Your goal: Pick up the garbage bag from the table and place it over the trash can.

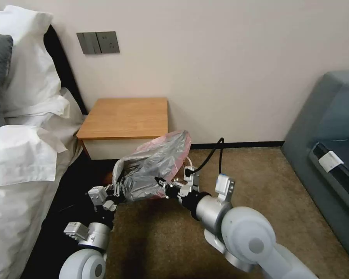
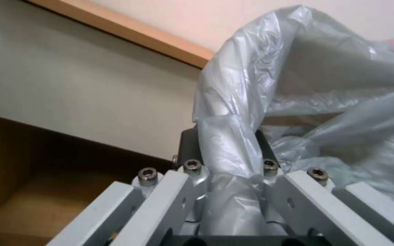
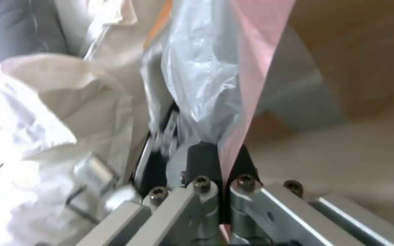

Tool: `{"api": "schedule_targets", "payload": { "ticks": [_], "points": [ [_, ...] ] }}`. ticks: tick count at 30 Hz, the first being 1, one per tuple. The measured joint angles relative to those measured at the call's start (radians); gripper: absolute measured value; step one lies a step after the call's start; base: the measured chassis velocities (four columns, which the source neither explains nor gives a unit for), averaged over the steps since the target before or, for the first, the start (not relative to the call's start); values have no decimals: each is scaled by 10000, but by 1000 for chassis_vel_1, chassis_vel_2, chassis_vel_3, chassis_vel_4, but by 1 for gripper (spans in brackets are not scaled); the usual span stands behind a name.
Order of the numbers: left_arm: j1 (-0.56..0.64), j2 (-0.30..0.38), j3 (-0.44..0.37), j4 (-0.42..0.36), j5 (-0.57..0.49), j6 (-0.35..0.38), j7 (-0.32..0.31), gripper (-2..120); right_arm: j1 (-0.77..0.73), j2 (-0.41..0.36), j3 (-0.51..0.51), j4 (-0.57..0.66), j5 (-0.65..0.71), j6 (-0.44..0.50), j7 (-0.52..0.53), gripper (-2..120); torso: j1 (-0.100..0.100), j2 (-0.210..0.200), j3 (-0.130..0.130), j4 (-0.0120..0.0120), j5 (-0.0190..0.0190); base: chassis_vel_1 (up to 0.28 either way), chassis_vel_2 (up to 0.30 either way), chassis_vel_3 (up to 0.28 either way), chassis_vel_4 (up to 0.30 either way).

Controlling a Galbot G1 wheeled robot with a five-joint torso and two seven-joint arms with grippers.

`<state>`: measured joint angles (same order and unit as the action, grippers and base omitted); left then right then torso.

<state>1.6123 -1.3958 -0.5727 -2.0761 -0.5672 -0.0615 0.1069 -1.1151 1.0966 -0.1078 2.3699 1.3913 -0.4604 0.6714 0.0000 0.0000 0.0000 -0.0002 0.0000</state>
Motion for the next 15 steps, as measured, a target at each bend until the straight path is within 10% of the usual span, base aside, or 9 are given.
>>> {"api": "schedule_targets", "payload": {
  "ticks": [15],
  "points": [
    [14,12,-40,-132,-474,271,-8,7,-2161,-137,466,83,-1849,-161,-683,0,0,0,0,1,0,0,0,0,0]
  ]
}}
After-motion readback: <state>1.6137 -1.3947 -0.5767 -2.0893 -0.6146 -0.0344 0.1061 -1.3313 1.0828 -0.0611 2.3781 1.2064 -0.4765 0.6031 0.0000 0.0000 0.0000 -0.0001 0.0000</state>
